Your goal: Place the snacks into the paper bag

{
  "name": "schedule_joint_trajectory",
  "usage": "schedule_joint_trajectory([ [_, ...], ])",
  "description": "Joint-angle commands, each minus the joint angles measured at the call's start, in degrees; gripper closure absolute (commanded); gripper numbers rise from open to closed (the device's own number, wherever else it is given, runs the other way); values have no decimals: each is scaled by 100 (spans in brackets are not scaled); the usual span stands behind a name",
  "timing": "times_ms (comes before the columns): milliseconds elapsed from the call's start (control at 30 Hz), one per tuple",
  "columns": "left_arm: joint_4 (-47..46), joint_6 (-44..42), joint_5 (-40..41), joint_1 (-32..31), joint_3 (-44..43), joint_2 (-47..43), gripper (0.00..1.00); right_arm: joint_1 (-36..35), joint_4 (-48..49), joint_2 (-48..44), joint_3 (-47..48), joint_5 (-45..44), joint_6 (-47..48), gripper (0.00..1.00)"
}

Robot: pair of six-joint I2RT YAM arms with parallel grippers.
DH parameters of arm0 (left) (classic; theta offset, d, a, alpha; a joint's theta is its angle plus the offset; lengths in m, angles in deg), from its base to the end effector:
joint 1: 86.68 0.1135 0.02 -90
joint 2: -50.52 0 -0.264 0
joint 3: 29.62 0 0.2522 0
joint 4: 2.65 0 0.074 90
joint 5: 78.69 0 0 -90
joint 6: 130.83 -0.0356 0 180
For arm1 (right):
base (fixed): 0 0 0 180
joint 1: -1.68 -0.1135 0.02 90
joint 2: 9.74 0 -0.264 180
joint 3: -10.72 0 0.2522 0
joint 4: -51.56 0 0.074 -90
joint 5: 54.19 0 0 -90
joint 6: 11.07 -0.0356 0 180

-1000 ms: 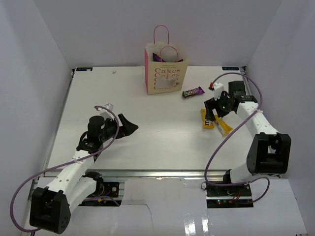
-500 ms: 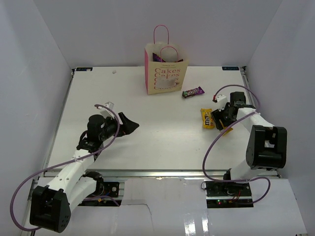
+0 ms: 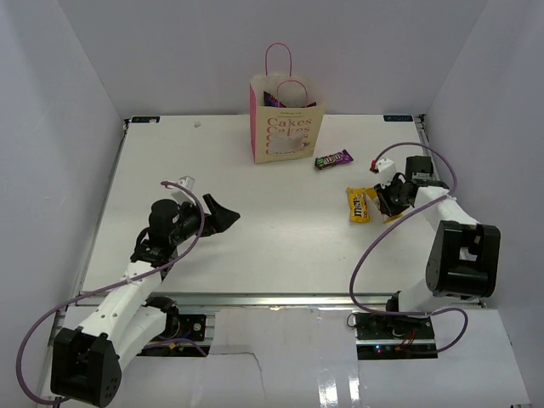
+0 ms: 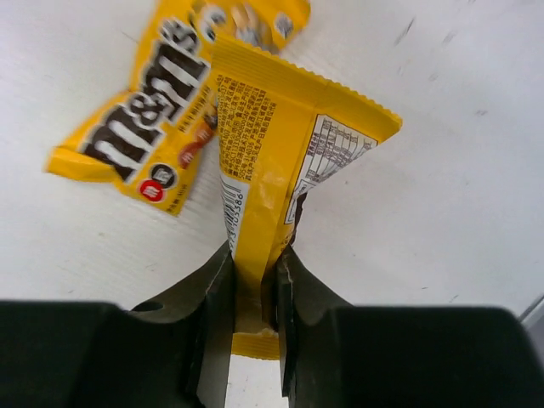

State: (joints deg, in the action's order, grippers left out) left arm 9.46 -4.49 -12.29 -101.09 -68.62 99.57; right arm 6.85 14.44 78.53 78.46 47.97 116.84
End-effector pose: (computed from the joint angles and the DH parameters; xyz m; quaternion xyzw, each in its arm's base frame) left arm 0.1844 -0.0621 0.2287 -0.0425 0.8192 -0.3874 0.4208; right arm 0.3059 -0.0201 0.1970 -0.2975 0.9080 -0.0071 0.2950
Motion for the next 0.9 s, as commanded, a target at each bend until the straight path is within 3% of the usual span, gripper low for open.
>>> schedule_joint_trajectory([
  [0,68,49,13,0,-183,112,2,19,-2,-731,525,1146,173,90],
  [67,33,110,48,0,-228,244,2,-68,-29,-750,1120,1785,94,92],
  [200,-133,286,-4,0,-228,455,2,-551,128,-181,2588,2053,-292,92],
  [333,-213,365,-416,0,-228,614,2,-1437,533,891,4573,1720,-1301,92],
  [367,-204,383,-496,0,-236,622,2,-1535,542,1198,5100,1580,-1582,92],
  [400,-187,409,-558,0,-236,623,2,-1632,551,1819,6219,1483,-2124,92],
  [500,-90,453,-717,0,-219,483,2,-1949,954,2780,7615,956,-2997,92],
  [633,15,523,-717,-9,-157,114,2,-2283,2515,3143,7488,472,-3290,89],
  [800,-19,576,-769,-9,-218,-37,2,-2477,2889,3469,7549,401,-3316,82],
  [867,-81,550,-918,-35,-315,121,2,-2494,2924,3530,7479,418,-3465,69],
])
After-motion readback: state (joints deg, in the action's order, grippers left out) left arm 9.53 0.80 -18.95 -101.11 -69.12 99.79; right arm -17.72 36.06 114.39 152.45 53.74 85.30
